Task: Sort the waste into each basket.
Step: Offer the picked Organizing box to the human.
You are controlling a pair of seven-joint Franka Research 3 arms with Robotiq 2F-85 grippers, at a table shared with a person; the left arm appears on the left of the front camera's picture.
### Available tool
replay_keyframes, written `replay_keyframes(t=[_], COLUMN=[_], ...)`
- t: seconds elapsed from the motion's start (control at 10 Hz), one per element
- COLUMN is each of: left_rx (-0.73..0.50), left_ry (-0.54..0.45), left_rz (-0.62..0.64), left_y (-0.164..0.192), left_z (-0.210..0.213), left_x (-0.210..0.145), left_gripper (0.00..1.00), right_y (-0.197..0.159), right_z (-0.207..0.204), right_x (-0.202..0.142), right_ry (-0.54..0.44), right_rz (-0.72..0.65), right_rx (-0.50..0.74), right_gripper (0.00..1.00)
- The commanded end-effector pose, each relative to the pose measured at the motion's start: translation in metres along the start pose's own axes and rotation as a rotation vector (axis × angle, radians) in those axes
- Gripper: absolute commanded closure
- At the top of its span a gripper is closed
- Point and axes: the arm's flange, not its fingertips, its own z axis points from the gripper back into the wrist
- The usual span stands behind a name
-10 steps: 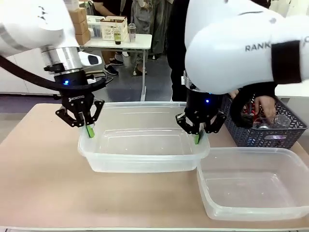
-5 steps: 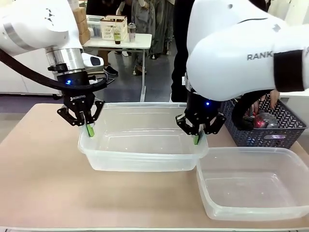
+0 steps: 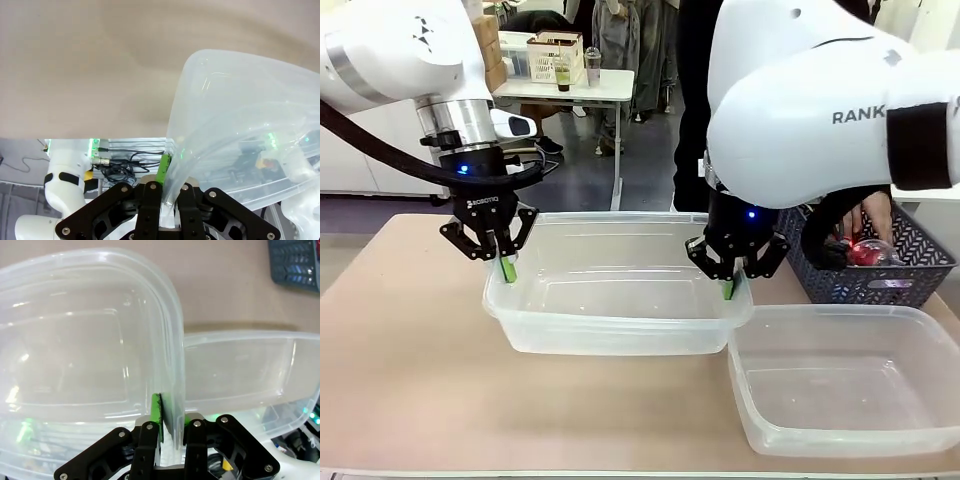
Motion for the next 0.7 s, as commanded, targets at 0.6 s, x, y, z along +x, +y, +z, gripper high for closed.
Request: replay_keyframes(t=[0.6], left_rx=[-0.020], left_ry=[-0.015], left_rz=[0.017], left_y=[-0.0014], left_z=[0.0034], left_x=[-0.0039], left_gripper=[0.96], right_y=[0.0018], right_z=[0.0016], right_x=[-0.0018], right_ry=[0.003], right_rz=[0.007], right_rx=[0.000], right_gripper=[0.95])
